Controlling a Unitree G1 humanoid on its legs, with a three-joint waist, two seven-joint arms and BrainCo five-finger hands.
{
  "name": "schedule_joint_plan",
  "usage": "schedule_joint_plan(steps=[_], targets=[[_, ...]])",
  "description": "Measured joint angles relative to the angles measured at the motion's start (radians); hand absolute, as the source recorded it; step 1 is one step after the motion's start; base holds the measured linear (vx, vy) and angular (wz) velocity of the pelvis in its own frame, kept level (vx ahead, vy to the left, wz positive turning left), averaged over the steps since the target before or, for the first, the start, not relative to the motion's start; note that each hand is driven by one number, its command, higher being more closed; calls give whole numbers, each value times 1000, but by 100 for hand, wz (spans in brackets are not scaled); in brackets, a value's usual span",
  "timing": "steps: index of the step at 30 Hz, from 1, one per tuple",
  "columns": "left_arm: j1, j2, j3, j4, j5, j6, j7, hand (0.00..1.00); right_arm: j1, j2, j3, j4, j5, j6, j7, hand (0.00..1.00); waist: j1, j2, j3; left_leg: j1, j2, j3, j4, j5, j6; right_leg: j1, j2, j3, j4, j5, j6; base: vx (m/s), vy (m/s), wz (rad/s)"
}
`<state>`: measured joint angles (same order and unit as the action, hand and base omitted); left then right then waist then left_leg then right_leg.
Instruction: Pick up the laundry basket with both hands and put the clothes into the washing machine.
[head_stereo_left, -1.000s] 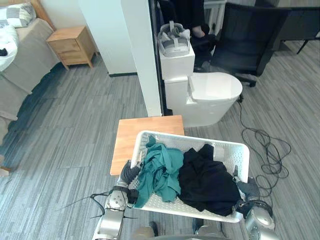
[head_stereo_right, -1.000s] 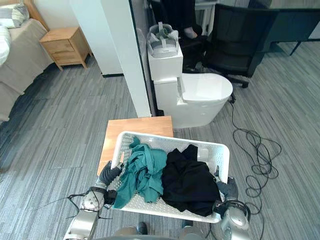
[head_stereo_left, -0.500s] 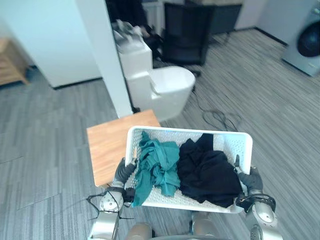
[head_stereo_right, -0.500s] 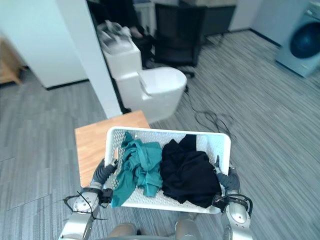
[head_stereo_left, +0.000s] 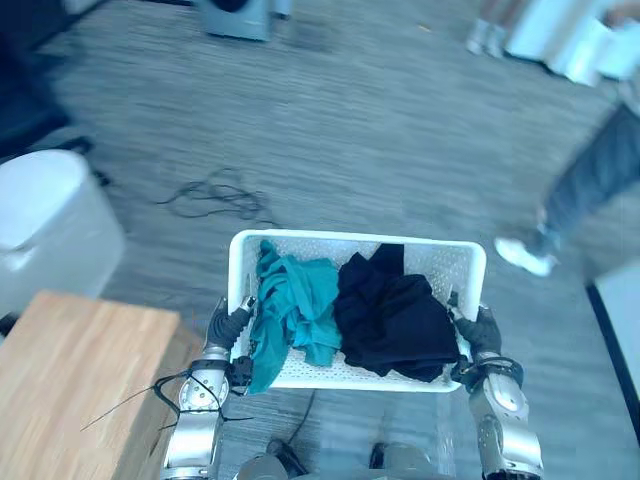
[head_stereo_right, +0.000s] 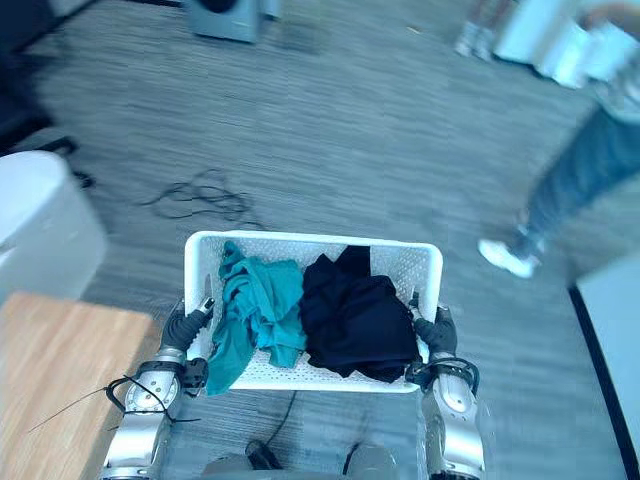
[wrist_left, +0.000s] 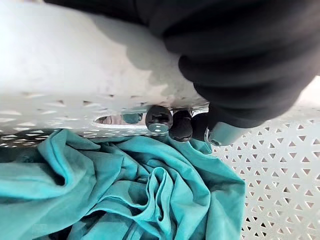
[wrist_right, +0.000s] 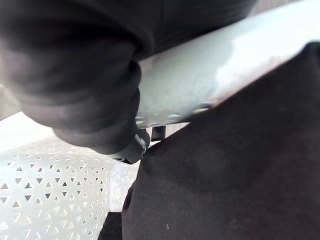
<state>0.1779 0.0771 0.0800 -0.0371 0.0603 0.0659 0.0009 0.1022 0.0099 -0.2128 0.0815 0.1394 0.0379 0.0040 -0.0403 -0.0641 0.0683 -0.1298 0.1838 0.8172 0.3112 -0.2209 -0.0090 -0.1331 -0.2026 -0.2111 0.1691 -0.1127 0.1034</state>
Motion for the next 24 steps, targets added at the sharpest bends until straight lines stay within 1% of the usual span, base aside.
schedule_joint_plan(steps=[1,2,3,4,5,6,7,8,9,10,11,12,13,14,15,16,17,18,19,20,21,22,23,24], targets=[[-8,-15,-1,28,-10,1,-1,100,-5,-13,-2,17,-6,1,-1,100,-6,28,1,-11,19,-10,25,1,3,0,20,17,-13,19,-12,72,-171,-129],[-1,-32,-1,54,-11,6,-3,100,8,-28,0,25,-12,13,-1,100,-5,60,0,-13,55,-95,66,-12,-17,0,53,55,-18,27,-20,131,-192,-115],[9,-41,-5,81,-12,7,-9,100,42,-29,2,25,-17,13,-1,100,-7,89,-5,-1,101,-122,102,-42,-57,18,92,78,-16,27,-19,149,-185,-104],[11,-40,-12,91,-13,7,-13,100,61,-28,1,25,-17,11,-2,100,-10,100,-9,8,134,-129,133,-57,-75,32,112,78,-18,26,-21,203,-182,-69],[20,-18,-21,92,-28,6,-21,100,86,-17,3,22,-16,4,-3,100,-19,104,-7,11,210,-147,244,-72,-86,61,157,79,-14,7,-52,162,-108,-39],[26,-6,-21,92,-45,5,-22,100,90,-14,6,21,-16,1,-3,100,-20,98,-2,-2,253,-167,327,-68,-71,77,181,81,-11,-12,-69,173,-195,-65],[46,4,-21,92,-66,5,-21,100,98,-15,24,17,-24,-1,-4,100,-6,109,13,-36,332,-231,492,-46,47,111,219,103,1,-49,-79,148,-207,-84],[71,4,-26,90,-91,4,-21,100,110,-20,35,8,-31,0,-5,100,7,114,22,-96,355,-386,635,42,129,146,245,131,24,-79,-96,160,-174,-86],[87,3,-28,85,-96,3,-21,100,119,-22,40,-1,-35,2,-5,100,14,114,26,-126,346,-471,691,113,131,162,251,142,34,-95,-106,178,-72,-65],[105,2,-28,82,-104,-5,-21,100,139,-21,48,-25,-39,7,-5,100,23,109,30,-173,314,-577,766,228,109,183,246,169,42,-128,-129,200,-8,-43],[127,-11,-35,78,-124,-14,-22,100,149,-34,57,-40,-52,7,-5,100,30,99,38,-255,183,-727,838,121,-7,195,226,193,60,-168,-131,201,10,-34],[126,-13,-35,79,-127,-14,-22,100,144,-45,55,-38,-53,7,-4,100,32,91,36,-279,122,-763,814,82,-25,191,208,193,61,-175,-127,281,84,-42],[127,-19,-35,79,-132,-16,-21,100,127,-62,55,-36,-54,7,-1,100,51,101,41,-317,51,-757,686,28,-16,186,189,214,55,-180,-124,269,78,-40],[127,-25,-33,77,-137,-22,-21,100,120,-63,66,-38,-54,8,0,100,57,110,47,-351,46,-729,581,12,-2,193,186,220,37,-179,-122,395,103,-32],[129,-25,-28,75,-137,-23,-20,100,124,-60,74,-39,-54,9,-3,100,57,113,53,-386,46,-698,429,15,-7,221,178,215,8,-175,-106,335,68,-7],[132,-24,-29,75,-137,-23,-19,100,126,-60,73,-39,-54,9,-5,100,60,110,54,-391,39,-695,341,25,-22,235,170,212,-3,-183,-92,455,123,0],[135,-24,-34,73,-137,-23,-15,100,124,-68,67,-31,-54,7,-8,100,66,97,56,-380,3,-711,212,115,-66,260,142,210,-13,-210,-59,598,226,-8],[130,-20,-34,73,-137,-21,-3,100,106,-62,67,-6,-54,6,-13,100,73,56,49,-367,-58,-700,231,132,-30,283,84,219,-8,-230,-33,634,232,7],[125,-25,-34,73,-137,-20,0,100,97,-65,65,-3,-55,6,-16,100,60,50,48,-376,-69,-700,260,113,-3,281,68,220,12,-230,-30,695,282,15],[123,-31,-34,73,-137,-20,7,100,72,-71,65,19,-65,8,-19,100,56,42,52,-390,-72,-696,355,82,22,254,55,264,115,-218,-11,616,264,-8],[129,-22,-36,73,-136,-20,25,100,51,-61,66,46,-80,9,-18,100,66,28,67,-388,-90,-680,461,52,20,215,56,289,302,-181,7,598,303,-17],[131,-19,-41,74,-135,-19,26,100,54,-58,66,53,-84,6,-18,100,63,19,67,-336,-125,-683,406,17,10,184,40,284,425,-143,10,569,304,1],[135,1,-53,73,-133,-20,26,100,70,-39,67,61,-84,-7,-19,100,45,-5,71,-205,-171,-664,290,-55,60,104,-6,267,687,11,-25,578,226,47],[137,16,-48,73,-129,-19,30,100,91,-29,68,62,-84,-14,-19,100,24,-23,69,-131,-197,-655,260,-82,92,14,-20,284,886,62,-46,716,229,18]])
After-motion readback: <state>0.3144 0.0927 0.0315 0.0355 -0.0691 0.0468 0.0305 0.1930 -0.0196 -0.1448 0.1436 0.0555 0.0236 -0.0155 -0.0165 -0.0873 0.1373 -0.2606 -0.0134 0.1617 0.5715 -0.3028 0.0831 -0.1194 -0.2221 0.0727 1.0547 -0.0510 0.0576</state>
